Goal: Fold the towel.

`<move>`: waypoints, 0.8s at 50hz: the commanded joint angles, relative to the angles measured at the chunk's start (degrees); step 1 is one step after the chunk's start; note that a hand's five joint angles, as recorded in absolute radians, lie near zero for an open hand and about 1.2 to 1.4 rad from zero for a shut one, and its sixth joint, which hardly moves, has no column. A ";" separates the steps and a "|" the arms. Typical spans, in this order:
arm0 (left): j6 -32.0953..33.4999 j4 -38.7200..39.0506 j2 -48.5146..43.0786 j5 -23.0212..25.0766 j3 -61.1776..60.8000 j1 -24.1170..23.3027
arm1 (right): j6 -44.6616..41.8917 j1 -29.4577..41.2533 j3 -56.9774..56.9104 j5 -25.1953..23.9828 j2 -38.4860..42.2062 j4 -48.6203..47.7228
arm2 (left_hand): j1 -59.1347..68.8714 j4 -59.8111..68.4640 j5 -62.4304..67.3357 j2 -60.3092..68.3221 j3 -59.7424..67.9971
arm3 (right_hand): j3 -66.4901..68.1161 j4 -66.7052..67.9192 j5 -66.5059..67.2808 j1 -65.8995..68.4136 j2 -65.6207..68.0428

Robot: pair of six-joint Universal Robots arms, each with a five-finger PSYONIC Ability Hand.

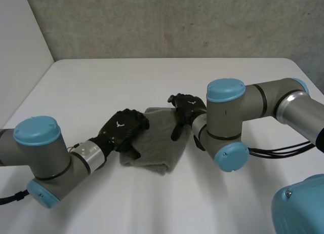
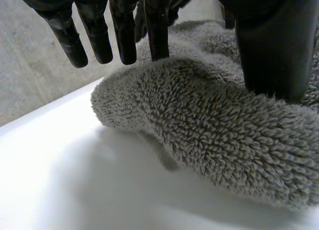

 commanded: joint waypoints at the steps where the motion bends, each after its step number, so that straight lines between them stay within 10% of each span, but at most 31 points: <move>1: -0.27 0.05 0.22 -3.08 -0.01 -0.50 | -3.23 0.48 -2.60 -2.79 1.09 1.65 | -2.07 -2.01 0.04 -7.53 -1.56 | -3.73 -4.37 -3.43 -3.64 -4.37; 17: -5.53 -0.22 7.15 -5.19 6.67 -1.03 | -6.58 -0.04 2.77 0.99 -10.69 4.11 | -1.90 -1.84 0.21 -7.36 -1.39 | -3.73 -4.37 -3.43 -3.64 -4.37; 24: -12.49 -3.29 13.49 -8.89 8.96 -0.42 | -11.23 -1.89 5.40 12.22 -22.71 6.31 | -0.55 -0.49 1.56 -6.02 -0.04 | -3.73 -4.37 -3.43 -3.64 -4.37; 40: -18.98 -29.81 22.11 -21.88 22.83 0.55 | -11.32 -6.55 19.54 14.45 -39.43 6.22 | 0.28 0.34 2.40 -5.18 0.80 | -3.73 -4.37 -3.43 -3.64 -4.37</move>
